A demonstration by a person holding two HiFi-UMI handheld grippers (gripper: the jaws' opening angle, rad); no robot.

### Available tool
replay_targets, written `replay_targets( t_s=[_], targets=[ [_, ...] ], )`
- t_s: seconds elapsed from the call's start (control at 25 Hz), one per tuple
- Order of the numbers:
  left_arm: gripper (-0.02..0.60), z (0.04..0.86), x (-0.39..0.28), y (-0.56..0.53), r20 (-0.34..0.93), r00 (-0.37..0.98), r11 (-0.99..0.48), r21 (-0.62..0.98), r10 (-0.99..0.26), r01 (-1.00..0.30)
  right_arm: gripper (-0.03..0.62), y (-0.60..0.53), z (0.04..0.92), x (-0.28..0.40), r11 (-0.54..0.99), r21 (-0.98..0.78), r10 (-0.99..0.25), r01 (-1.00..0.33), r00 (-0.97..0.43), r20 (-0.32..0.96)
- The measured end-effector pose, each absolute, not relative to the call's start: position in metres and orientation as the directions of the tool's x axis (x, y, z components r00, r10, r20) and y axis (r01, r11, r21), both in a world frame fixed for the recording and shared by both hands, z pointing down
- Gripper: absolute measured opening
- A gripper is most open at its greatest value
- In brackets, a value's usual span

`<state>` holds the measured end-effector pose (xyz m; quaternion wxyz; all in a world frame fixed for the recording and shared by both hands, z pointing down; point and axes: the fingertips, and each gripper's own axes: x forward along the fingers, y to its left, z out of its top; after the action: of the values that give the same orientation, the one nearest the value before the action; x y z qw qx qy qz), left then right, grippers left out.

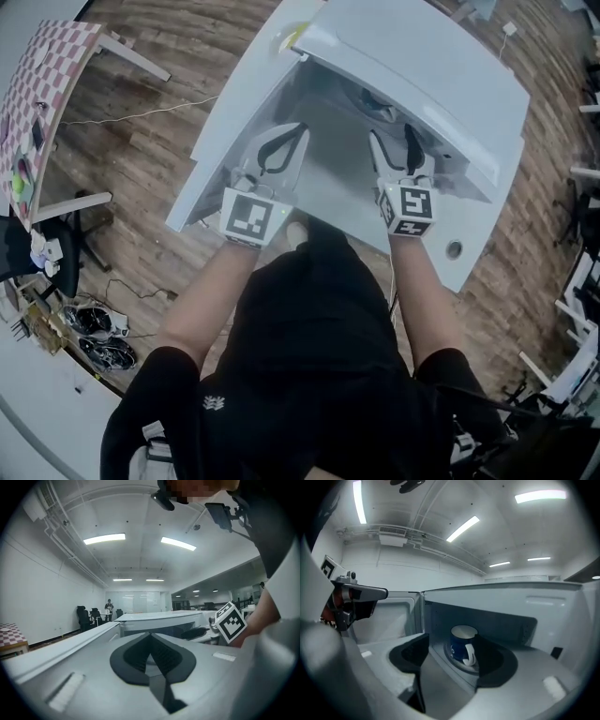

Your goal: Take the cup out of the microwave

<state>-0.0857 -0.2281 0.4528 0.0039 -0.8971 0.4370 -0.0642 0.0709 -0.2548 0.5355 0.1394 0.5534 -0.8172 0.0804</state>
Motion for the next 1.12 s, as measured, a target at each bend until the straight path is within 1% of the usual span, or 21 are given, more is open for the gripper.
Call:
replay_targets(
  t_s=[0.04, 0.08, 0.28, 0.52, 0.76, 1.12],
  targets=[
    [0.002, 0.454, -0.084, -0.233, 0.114, 0.612, -0.62, -0.062, -0.783, -0.782, 0.311, -0.261, 0.539, 0.07, 0.374, 0.027, -0.883, -0.927, -0.347, 0.316],
    [0.002, 0.456, -0.083, -0.236, 0.118, 0.614, -0.623, -0.065, -0.781, -0.78, 0.332, -0.266, 0.542, 0.07, 0.371, 0.031, -0.884, -0.928, -0.343, 0.316],
    [0.002, 0.469, -0.078, -0.251, 0.135, 0.617, -0.628, -0.06, -0.775, -0.776, 0.397, -0.285, 0.56, 0.07, 0.34, 0.036, -0.89, -0.94, -0.309, 0.336],
    [0.002, 0.474, -0.068, -0.261, 0.156, 0.639, -0.651, -0.041, -0.753, -0.758, 0.405, -0.302, 0.576, 0.067, 0.33, 0.022, -0.879, -0.944, -0.298, 0.373],
    [0.002, 0.482, -0.063, -0.277, 0.177, 0.637, -0.653, -0.048, -0.75, -0.756, 0.466, -0.323, 0.586, 0.064, 0.357, -0.02, -0.863, -0.934, -0.338, 0.375],
    [0.002, 0.486, -0.054, -0.293, 0.177, 0.642, -0.658, -0.046, -0.746, -0.752, 0.469, -0.348, 0.599, 0.07, 0.32, -0.041, -0.874, -0.947, -0.311, 0.374]
  ],
)
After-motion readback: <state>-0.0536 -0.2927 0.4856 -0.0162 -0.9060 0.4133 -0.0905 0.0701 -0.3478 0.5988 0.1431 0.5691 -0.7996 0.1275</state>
